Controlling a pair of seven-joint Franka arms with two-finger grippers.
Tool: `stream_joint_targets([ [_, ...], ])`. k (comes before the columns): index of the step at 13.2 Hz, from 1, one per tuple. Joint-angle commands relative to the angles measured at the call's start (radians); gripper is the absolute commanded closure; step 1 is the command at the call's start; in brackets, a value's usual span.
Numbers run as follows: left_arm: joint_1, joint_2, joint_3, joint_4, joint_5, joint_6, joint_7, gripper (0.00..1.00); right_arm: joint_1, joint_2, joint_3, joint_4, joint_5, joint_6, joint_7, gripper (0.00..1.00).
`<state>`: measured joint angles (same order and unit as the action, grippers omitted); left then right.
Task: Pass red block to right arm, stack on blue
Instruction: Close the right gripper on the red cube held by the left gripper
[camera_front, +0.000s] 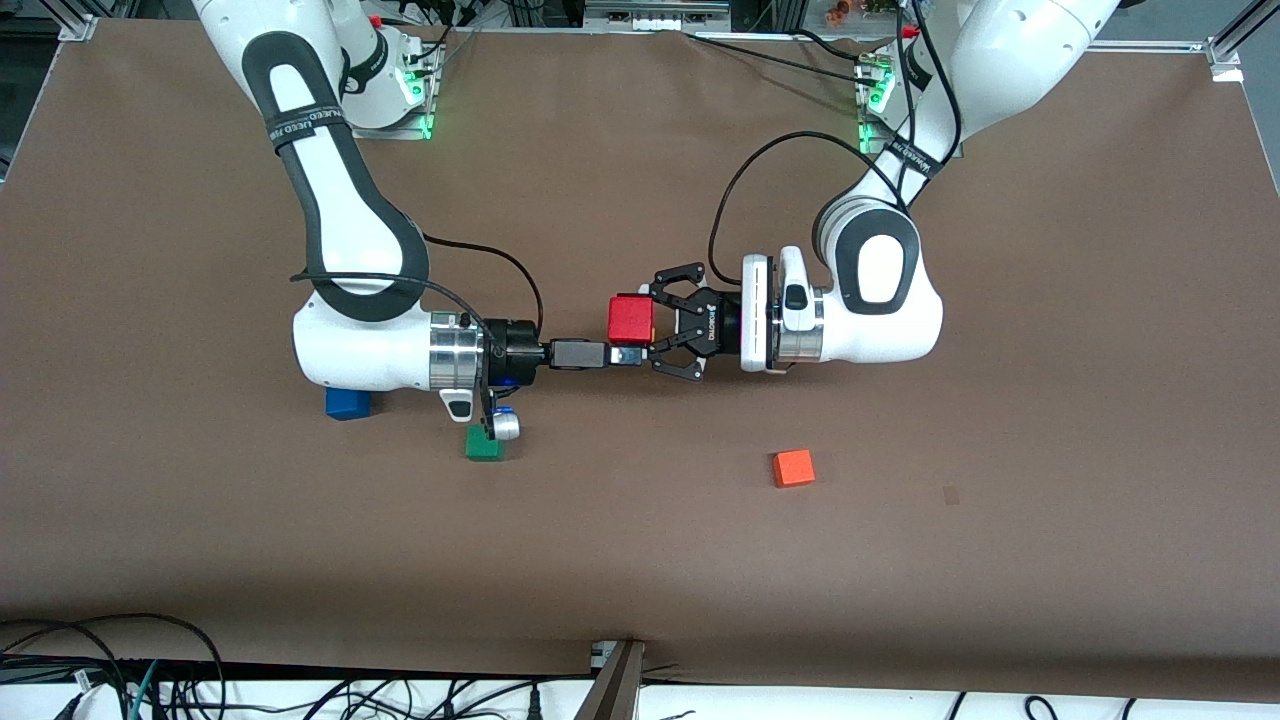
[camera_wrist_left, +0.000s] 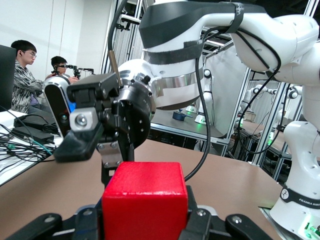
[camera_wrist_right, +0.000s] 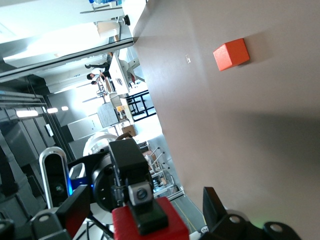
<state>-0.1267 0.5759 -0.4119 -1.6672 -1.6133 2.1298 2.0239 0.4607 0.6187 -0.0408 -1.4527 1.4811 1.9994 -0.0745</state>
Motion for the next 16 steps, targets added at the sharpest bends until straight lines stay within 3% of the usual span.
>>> stream_joint_targets([
  [1,-0.013,0.016,0.004,0.029,-0.030,0.013,0.032,1.00,0.004,-0.013,-0.005,-0.003,0.031,-0.005,0.042,0.00],
  [9,-0.014,0.021,0.002,0.034,-0.031,0.027,0.032,1.00,0.001,-0.094,-0.016,-0.120,0.030,-0.094,0.035,0.00],
  [16,-0.014,0.022,0.004,0.034,-0.030,0.027,0.032,1.00,-0.004,-0.074,-0.016,-0.127,0.030,-0.083,-0.068,0.00],
])
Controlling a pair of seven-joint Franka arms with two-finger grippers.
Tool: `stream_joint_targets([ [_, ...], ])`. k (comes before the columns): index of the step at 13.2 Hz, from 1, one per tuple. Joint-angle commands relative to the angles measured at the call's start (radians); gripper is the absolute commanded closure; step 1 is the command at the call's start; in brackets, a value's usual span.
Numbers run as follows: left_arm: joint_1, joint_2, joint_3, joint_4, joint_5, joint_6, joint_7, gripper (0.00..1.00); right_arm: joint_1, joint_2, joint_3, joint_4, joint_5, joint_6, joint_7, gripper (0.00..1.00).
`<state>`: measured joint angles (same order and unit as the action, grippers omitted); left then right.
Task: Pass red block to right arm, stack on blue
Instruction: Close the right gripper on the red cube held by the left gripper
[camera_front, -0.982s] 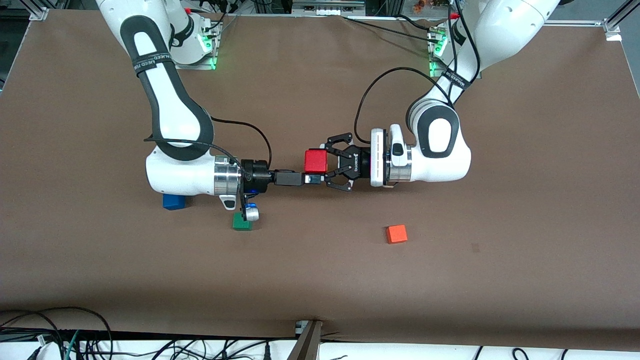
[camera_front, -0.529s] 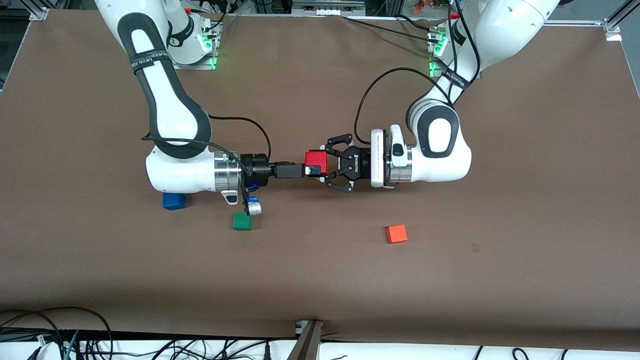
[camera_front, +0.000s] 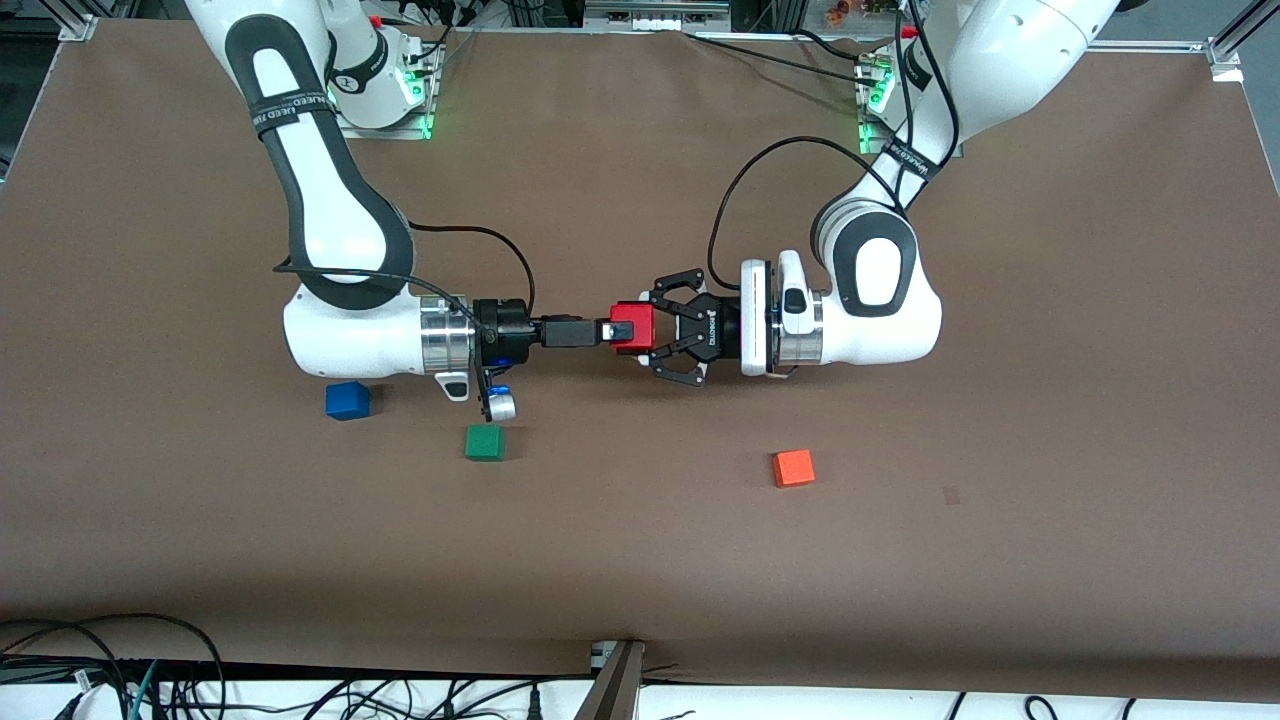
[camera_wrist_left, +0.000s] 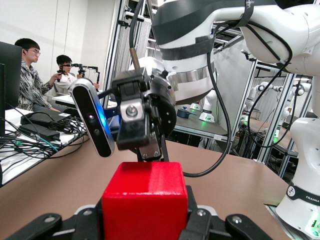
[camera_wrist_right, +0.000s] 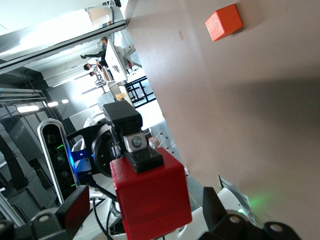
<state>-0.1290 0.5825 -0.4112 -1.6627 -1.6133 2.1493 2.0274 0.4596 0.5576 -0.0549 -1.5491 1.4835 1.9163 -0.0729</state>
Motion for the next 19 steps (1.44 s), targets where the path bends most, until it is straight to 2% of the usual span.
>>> stream_joint_targets([
  [1,-0.012,0.016,0.003,0.029,-0.031,0.007,0.028,1.00,-0.006,-0.012,-0.002,-0.031,0.029,-0.005,-0.094,0.00],
  [3,-0.012,0.016,0.002,0.029,-0.031,0.007,0.024,1.00,-0.013,-0.013,0.000,-0.034,0.038,-0.006,-0.134,0.00],
  [10,-0.011,0.014,0.002,0.027,-0.031,0.007,0.020,1.00,-0.042,-0.016,-0.002,-0.095,0.176,-0.108,-0.349,0.00],
  [13,-0.011,0.014,0.002,0.027,-0.031,0.007,0.020,1.00,-0.041,-0.005,-0.002,-0.098,0.182,-0.099,-0.369,0.00],
  [19,-0.011,0.013,0.002,0.027,-0.031,0.007,0.017,1.00,-0.026,0.005,0.006,-0.095,0.267,-0.059,-0.393,0.00],
])
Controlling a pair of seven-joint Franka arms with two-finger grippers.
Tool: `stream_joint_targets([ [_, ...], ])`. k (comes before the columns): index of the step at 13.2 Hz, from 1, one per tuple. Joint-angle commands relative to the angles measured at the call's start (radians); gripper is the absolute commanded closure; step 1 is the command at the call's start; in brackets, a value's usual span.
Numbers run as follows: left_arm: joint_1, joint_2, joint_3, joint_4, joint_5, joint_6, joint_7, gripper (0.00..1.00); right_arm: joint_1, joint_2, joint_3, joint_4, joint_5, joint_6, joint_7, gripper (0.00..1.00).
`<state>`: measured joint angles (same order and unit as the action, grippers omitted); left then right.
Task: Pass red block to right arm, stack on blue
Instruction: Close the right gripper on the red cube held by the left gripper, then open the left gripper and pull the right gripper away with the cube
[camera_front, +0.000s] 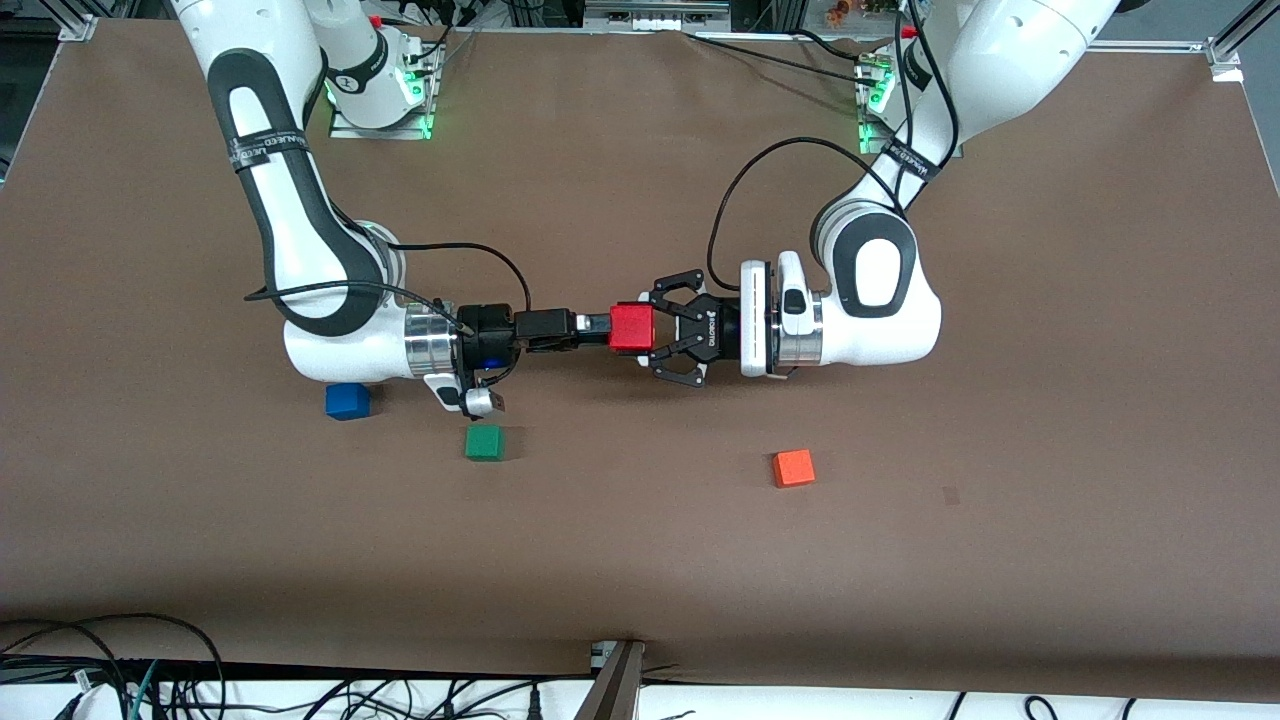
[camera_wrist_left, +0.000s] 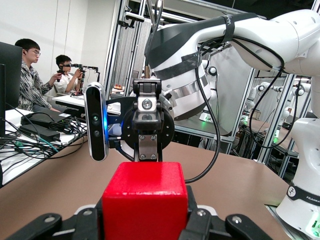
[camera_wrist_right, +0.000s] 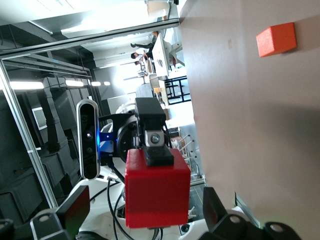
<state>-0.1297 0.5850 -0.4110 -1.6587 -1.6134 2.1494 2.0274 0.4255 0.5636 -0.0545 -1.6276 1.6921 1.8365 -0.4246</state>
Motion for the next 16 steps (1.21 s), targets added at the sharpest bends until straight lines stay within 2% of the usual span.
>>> stream_joint_targets([
  [1,-0.010,0.010,0.001,0.023,-0.031,0.007,0.017,1.00,0.021,-0.001,0.005,-0.015,0.066,0.027,-0.042,0.00],
  [3,-0.010,0.010,0.001,0.023,-0.031,0.007,0.017,1.00,0.033,-0.001,0.005,-0.014,0.069,0.055,-0.042,0.06],
  [4,-0.010,0.010,0.001,0.023,-0.031,0.007,0.017,1.00,0.036,-0.001,0.005,-0.014,0.069,0.056,-0.043,0.18],
  [5,-0.010,0.010,0.001,0.025,-0.031,0.007,0.017,1.00,0.036,-0.001,0.005,-0.014,0.067,0.061,-0.051,0.45],
  [6,-0.010,0.010,0.001,0.023,-0.031,0.007,0.017,1.00,0.036,-0.001,0.005,-0.014,0.067,0.061,-0.051,0.63],
  [8,-0.010,0.010,0.001,0.023,-0.031,0.007,0.017,0.98,0.036,-0.001,0.005,-0.014,0.067,0.061,-0.051,0.81],
  [9,-0.010,0.010,0.001,0.023,-0.033,0.007,0.016,0.98,0.036,-0.001,0.005,-0.014,0.067,0.059,-0.051,0.85],
  [10,-0.010,0.010,0.001,0.023,-0.039,0.007,0.014,0.61,0.035,-0.001,0.005,-0.014,0.067,0.061,-0.048,0.86],
  [11,-0.010,0.010,0.001,0.022,-0.042,0.007,0.011,0.01,0.035,-0.002,0.005,-0.014,0.067,0.061,-0.045,0.86],
  [16,-0.008,-0.001,0.001,0.013,-0.043,0.001,-0.039,0.00,0.035,-0.007,-0.001,-0.008,0.057,0.061,-0.036,0.86],
])
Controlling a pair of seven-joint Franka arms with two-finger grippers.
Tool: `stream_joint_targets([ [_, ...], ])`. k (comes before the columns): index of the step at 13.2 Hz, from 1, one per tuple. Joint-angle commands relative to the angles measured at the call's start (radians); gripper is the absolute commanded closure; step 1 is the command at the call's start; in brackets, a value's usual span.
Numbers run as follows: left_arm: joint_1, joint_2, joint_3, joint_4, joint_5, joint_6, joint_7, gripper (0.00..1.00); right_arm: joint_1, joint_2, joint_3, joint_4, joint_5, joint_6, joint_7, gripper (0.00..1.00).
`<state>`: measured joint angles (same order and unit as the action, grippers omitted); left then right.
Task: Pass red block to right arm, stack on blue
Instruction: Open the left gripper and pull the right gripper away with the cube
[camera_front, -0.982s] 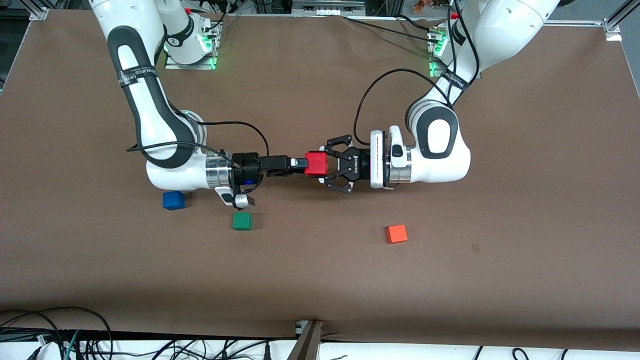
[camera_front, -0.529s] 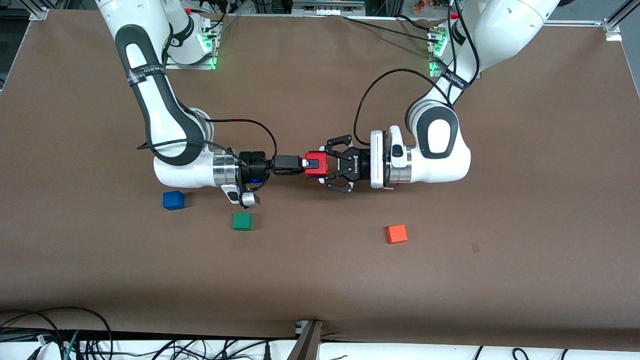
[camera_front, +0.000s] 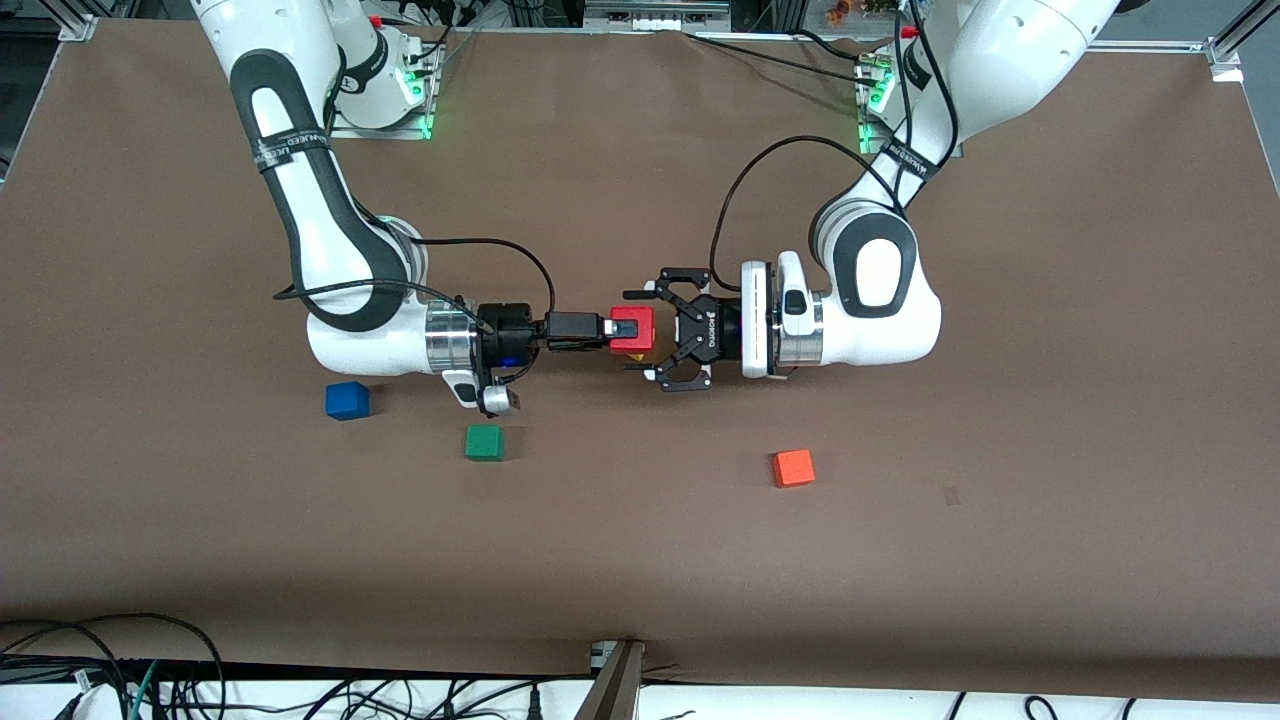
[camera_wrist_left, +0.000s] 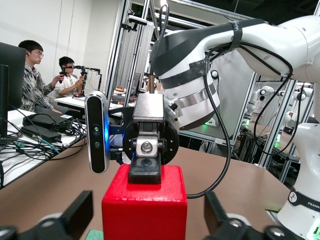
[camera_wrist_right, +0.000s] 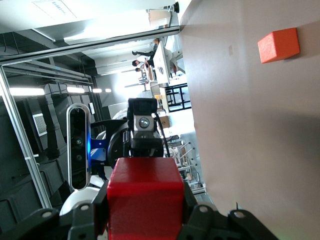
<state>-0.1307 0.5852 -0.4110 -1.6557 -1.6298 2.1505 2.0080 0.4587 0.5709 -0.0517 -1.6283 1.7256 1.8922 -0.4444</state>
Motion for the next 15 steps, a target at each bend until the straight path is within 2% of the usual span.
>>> stream_joint_targets([
  [1,-0.004,-0.004,0.001,0.007,-0.024,0.000,-0.026,0.00,0.000,-0.014,-0.005,-0.007,0.022,0.005,-0.010,0.86],
  [4,0.009,-0.039,0.008,0.002,0.016,-0.004,-0.128,0.00,-0.009,-0.019,-0.020,0.011,-0.062,0.004,0.024,0.86],
  [8,0.065,-0.084,0.006,0.004,0.307,-0.029,-0.381,0.00,-0.011,-0.023,-0.068,0.025,-0.157,0.001,0.033,0.86],
  [10,0.094,-0.117,0.011,0.008,0.477,-0.117,-0.539,0.00,-0.011,-0.025,-0.120,0.059,-0.306,-0.013,0.059,0.87],
  [13,0.155,-0.182,0.012,0.022,0.768,-0.286,-0.762,0.00,-0.011,-0.025,-0.154,0.084,-0.588,-0.013,0.101,0.87],
  [15,0.170,-0.223,0.017,0.019,0.888,-0.326,-0.825,0.00,-0.009,-0.031,-0.178,0.084,-0.833,-0.013,0.102,0.87],
])
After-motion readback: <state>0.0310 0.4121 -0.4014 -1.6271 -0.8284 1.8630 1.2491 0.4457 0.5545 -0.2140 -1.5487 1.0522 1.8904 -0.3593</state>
